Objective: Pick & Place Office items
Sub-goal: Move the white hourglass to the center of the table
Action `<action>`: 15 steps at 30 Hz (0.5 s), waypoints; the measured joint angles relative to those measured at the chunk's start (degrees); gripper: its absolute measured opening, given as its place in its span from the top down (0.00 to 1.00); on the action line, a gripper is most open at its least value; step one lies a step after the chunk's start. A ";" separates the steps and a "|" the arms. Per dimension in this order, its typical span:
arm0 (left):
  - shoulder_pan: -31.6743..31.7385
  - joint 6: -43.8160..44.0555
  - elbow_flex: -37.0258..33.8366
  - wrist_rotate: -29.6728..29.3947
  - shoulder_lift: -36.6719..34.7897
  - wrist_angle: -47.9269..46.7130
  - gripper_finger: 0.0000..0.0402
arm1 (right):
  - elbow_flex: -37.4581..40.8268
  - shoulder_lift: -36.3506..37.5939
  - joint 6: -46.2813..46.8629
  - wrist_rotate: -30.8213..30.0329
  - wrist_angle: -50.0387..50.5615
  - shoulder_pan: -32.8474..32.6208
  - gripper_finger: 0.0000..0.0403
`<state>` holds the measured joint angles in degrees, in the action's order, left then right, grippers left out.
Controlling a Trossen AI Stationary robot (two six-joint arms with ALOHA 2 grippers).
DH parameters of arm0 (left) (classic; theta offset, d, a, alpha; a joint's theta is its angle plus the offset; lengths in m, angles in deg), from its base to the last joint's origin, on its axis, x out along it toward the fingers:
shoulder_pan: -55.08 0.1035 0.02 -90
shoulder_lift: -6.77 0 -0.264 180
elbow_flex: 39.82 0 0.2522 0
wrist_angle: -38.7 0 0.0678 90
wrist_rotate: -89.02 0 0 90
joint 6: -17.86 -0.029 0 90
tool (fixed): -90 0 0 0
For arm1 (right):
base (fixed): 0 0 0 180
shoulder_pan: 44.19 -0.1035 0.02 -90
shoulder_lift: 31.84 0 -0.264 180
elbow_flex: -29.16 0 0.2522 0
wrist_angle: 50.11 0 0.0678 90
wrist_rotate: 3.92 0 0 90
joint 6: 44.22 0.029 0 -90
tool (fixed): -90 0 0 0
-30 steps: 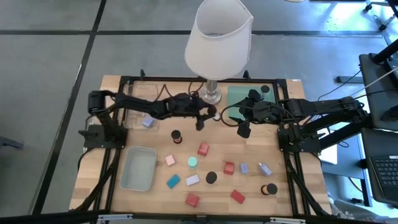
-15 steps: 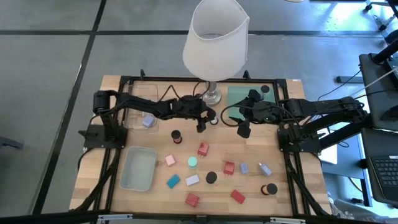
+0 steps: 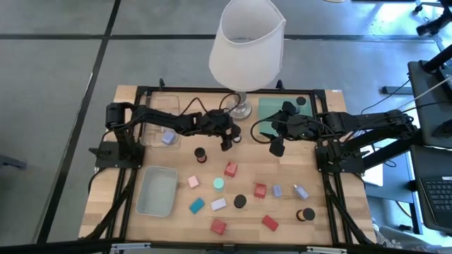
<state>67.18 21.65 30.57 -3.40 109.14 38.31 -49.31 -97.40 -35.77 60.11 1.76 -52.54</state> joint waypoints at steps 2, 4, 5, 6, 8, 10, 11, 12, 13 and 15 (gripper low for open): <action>0.00 0.33 0.00 0.40 0.00 -1.02 0.46 | 0.00 0.00 0.00 -0.02 0.00 0.00 0.37; 0.00 0.55 0.00 0.42 0.00 -0.89 0.46 | 0.00 0.00 0.02 0.00 0.00 0.02 0.37; -0.01 0.53 0.00 0.45 0.00 -0.86 0.46 | 0.00 0.00 0.00 -0.02 -0.02 0.02 0.37; -0.02 0.51 0.00 0.50 0.00 -0.95 0.46 | 0.00 0.00 0.02 -0.01 -0.01 0.02 0.37; 0.00 0.50 0.00 0.48 0.00 -1.10 0.45 | 0.00 0.00 0.01 -0.01 -0.01 0.02 0.37; 0.00 0.46 0.00 0.48 0.00 -1.16 0.45 | 0.00 0.00 0.00 0.00 0.00 0.02 0.37; 0.00 0.46 0.00 0.48 0.00 -1.18 0.45 | 0.00 0.00 0.00 0.00 -0.01 0.01 0.37; 0.00 0.46 0.00 0.48 0.00 -1.17 0.45 | 0.00 0.00 0.00 -0.02 0.00 0.02 0.37; 0.00 0.37 0.00 0.50 0.00 -1.16 0.45 | 0.00 0.00 0.02 0.00 0.00 0.02 0.37; 0.00 0.09 0.00 0.48 0.00 -1.18 0.45 | 0.00 0.00 0.02 -0.02 0.00 0.00 0.37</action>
<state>67.18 21.74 30.57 -2.92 109.14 37.13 -49.31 -97.40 -35.76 60.09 1.76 -52.54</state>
